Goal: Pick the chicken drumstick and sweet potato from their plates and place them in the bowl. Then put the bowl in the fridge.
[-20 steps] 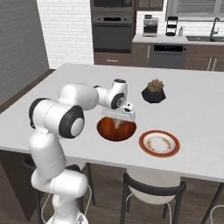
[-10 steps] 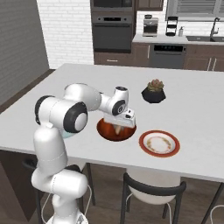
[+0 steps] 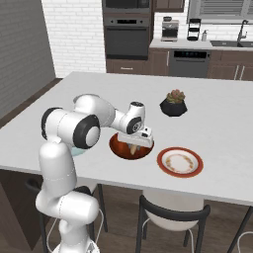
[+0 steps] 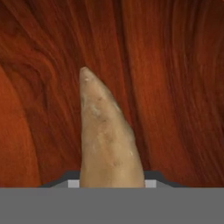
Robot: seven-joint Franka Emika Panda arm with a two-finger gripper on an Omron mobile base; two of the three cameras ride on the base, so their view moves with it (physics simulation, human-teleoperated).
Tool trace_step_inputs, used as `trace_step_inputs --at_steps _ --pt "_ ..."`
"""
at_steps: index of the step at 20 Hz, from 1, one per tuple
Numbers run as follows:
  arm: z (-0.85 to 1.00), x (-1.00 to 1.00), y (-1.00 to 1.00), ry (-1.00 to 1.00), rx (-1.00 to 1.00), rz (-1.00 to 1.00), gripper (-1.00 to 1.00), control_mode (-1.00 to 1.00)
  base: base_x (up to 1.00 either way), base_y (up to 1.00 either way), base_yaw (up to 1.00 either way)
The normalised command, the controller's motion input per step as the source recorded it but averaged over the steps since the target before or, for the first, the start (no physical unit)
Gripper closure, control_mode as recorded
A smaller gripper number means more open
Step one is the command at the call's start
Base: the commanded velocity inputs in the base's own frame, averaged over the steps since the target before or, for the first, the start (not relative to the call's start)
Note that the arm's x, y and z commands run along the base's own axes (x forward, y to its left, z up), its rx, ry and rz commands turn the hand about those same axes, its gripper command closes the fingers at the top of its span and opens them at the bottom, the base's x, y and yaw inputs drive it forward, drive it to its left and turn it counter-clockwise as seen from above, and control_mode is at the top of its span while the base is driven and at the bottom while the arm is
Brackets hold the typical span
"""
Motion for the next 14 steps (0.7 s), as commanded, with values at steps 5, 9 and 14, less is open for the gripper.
trace_step_inputs --at_steps 5,9,14 --pt "0.0 0.0 0.0 0.0 0.0 0.0 -1.0 -1.0 0.0 0.0 0.0" --pt "0.47 -0.05 0.02 0.0 0.0 0.06 -1.0 -1.0 0.0 0.0 0.0" --pt "0.61 -0.39 0.54 -0.03 -0.05 0.28 -1.0 -1.0 0.0 0.0 0.0"
